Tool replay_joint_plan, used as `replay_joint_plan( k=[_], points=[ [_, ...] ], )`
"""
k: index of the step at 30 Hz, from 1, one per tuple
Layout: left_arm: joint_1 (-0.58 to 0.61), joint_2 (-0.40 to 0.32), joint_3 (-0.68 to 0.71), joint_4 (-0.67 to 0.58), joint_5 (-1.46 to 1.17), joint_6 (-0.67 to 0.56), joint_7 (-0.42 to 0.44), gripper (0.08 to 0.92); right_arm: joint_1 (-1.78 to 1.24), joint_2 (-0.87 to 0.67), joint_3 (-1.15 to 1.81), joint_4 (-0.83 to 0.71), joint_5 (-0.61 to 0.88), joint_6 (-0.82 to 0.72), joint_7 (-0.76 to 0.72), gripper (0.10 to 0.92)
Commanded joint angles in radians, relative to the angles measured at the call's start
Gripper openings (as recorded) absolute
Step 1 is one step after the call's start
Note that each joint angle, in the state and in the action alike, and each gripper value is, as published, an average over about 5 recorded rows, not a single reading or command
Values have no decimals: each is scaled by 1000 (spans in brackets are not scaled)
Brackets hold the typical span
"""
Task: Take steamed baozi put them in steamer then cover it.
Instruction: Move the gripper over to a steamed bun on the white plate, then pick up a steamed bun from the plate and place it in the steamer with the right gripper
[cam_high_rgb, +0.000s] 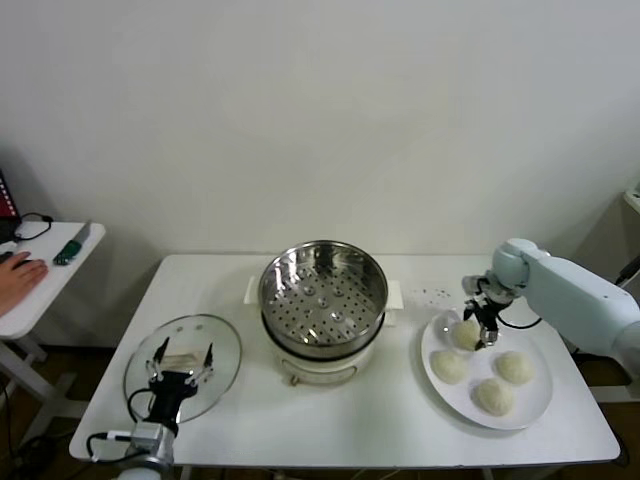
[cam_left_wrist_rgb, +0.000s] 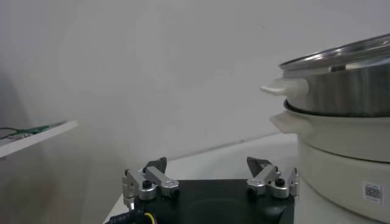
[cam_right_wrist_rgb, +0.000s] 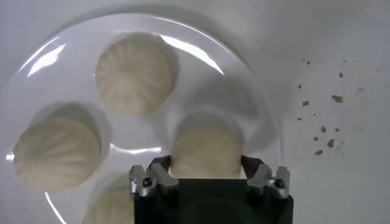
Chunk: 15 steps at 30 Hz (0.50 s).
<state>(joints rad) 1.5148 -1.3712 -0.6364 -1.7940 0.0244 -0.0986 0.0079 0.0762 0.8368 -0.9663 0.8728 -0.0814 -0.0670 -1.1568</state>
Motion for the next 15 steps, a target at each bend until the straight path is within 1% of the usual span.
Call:
replay_joint_plan(
  k=[1,9,12,15],
  points=[
    [2,-2,-1,0,-2,0,-1,823,2,9,-10,-6,-10,6,0,672],
    [12,-3,-5,-1,-6,-2,-1,823,43,-11,-28,28,12,13,1,662],
    [13,-2,-5,-5,-7,-2,-1,823,127,-16,-82,64,50,45,8,662],
    [16,0,-5,-8,-7,-1,-1,823,260,-11,-188,128,119,91,19,663]
  ],
)
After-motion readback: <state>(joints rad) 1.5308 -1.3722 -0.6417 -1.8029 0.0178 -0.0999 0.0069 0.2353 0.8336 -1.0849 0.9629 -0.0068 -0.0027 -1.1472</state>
